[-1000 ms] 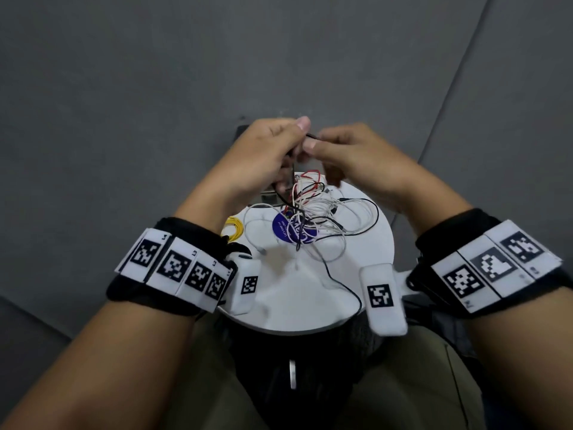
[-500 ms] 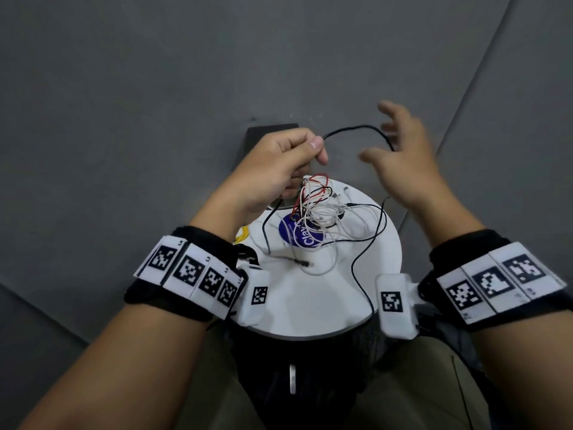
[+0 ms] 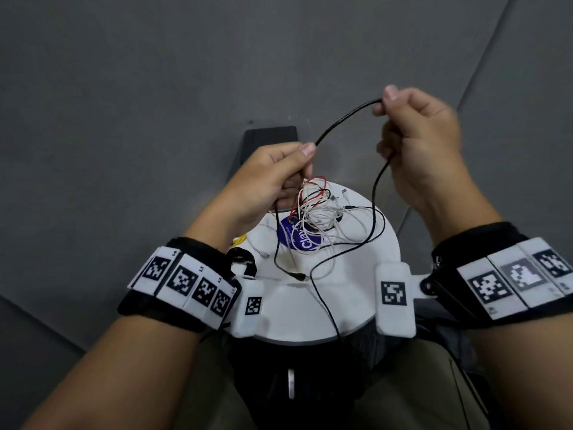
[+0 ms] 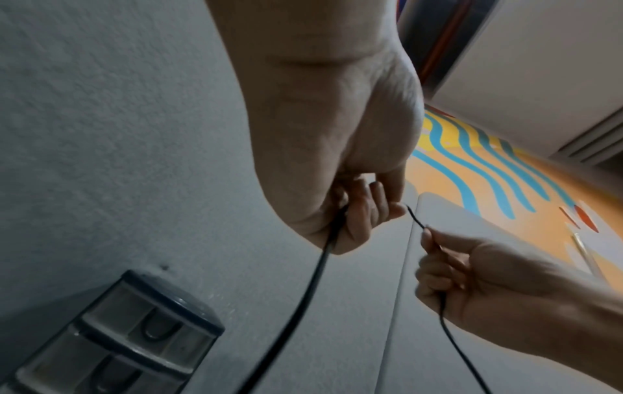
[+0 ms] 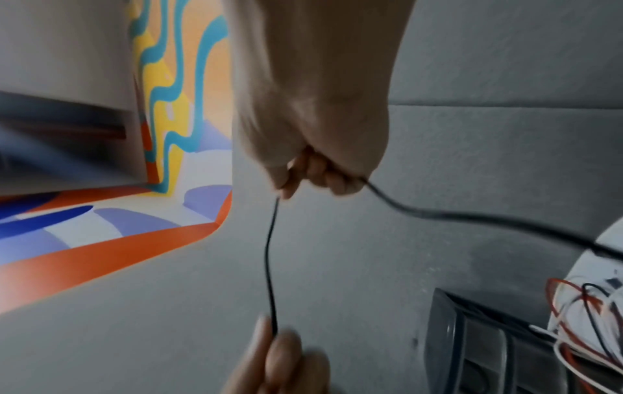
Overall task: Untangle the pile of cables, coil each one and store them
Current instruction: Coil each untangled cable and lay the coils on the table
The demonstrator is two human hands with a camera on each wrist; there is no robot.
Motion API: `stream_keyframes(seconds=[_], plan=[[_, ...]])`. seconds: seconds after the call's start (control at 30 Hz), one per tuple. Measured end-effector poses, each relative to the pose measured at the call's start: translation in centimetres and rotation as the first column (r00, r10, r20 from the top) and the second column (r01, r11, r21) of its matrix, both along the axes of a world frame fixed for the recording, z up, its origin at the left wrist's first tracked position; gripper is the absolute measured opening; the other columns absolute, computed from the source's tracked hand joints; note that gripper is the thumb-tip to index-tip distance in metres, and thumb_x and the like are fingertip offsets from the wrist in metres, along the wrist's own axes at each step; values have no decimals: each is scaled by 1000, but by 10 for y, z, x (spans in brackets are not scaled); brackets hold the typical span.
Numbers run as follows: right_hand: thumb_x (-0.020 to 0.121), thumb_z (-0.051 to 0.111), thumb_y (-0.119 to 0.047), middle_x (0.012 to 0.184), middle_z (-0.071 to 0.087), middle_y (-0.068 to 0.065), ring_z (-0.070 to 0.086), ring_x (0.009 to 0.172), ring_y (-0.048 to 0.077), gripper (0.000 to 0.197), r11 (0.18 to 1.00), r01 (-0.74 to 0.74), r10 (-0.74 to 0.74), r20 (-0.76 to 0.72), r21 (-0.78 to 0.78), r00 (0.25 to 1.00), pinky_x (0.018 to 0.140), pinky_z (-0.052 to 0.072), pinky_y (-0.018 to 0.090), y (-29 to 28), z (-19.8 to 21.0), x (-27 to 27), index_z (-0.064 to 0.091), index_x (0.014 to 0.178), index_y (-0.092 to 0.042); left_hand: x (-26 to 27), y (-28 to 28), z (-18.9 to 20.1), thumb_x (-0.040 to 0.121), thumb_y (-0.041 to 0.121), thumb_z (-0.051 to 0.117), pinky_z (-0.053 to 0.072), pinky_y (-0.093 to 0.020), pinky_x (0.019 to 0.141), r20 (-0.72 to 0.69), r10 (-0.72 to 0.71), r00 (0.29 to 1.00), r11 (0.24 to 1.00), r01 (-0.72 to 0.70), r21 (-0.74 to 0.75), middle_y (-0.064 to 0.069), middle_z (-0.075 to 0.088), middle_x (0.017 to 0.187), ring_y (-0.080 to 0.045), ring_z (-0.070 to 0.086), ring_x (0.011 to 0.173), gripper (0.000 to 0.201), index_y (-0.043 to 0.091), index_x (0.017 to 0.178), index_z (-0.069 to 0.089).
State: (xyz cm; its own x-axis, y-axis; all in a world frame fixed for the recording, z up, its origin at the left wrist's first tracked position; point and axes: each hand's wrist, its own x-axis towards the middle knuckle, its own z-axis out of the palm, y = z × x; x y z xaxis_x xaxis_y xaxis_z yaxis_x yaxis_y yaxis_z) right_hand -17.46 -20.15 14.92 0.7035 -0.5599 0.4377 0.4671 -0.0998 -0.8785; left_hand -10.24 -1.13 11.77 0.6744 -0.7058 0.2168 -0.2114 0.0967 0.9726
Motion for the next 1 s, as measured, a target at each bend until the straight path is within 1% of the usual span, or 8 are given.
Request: stream_keyframes(seconds=[0.2, 0.3, 0.4, 0.5, 0.57, 0.67, 0.87, 1.0], plan=[[93, 64, -32, 64, 49, 0, 37, 52, 12, 32, 913, 406, -404, -192, -31, 894, 53, 31, 26, -40, -22, 2, 65, 62, -24, 4, 24, -13, 108, 24, 41, 6, -22, 42, -164, 27, 986, 995, -42, -91, 8, 21, 55, -4, 13, 44, 32, 14, 79, 51], [90, 56, -5, 83, 61, -1, 57, 66, 8, 20, 939, 299, -336, -265, -170, 904, 62, 46, 19, -26, -36, 3, 69, 91, -20, -1, 24, -5, 108, 20, 41, 8, -16, 39, -184, 32, 982, 987, -59, -147, 7, 21, 54, -3, 13, 43, 30, 12, 81, 53], [85, 52, -6, 111, 67, 5, 63, 100, 9, 35, 959, 1, -73, -243, -284, 967, 82, 48, 15, 6, -37, 2, 67, 115, -16, -6, 14, 3, 108, 19, 42, 11, -14, 39, -144, 28, 989, 990, -48, -133, 9, 22, 52, -3, 13, 42, 31, 9, 81, 56], [104, 43, -15, 83, 67, 10, 67, 77, 21, 24, 923, -338, 290, -244, -183, 925, 74, 54, 28, 38, -34, 4, 67, 103, -8, -10, 4, 7, 108, 18, 43, 15, -12, 37, -118, 31, 993, 992, -46, -121, 8, 23, 51, -2, 15, 40, 32, 9, 82, 59], [109, 41, -19, 64, 53, 8, 58, 59, 23, 29, 907, -403, 367, -236, -125, 900, 64, 49, 33, 48, -32, 4, 61, 91, -8, -9, 3, 9, 108, 19, 44, 16, -13, 36, -130, 55, 990, 989, -72, -128, 8, 26, 51, -2, 17, 39, 32, 9, 83, 60], [108, 45, -19, 58, 39, 1, 42, 50, 16, 31, 927, -345, 309, -221, -145, 925, 52, 39, 29, 44, -36, 9, 61, 93, 3, -4, 9, 8, 107, 22, 46, 11, -16, 38, -138, 62, 988, 988, -80, -133, 6, 23, 56, -4, 14, 42, 32, 8, 85, 65], [105, 53, -29, 53, 38, -10, 30, 46, 4, 34, 950, -62, -20, -258, -306, 966, 48, 26, 22, 26, -52, 19, 64, 74, -20, -8, 23, -1, 106, 19, 42, 7, -19, 39, -253, 29, 967, 972, -87, -219, 5, 23, 57, -2, 15, 40, 29, 7, 90, 62], [105, 51, -35, 49, 40, -14, 30, 45, 6, 36, 923, -191, 41, -410, -334, 911, 48, 25, 25, 38, -76, 15, 65, 77, -18, -11, 30, -7, 105, 18, 35, 10, -18, 36, -337, -12, 941, 936, -108, -335, 5, 29, 58, -2, 16, 40, 32, 3, 99, 63]])
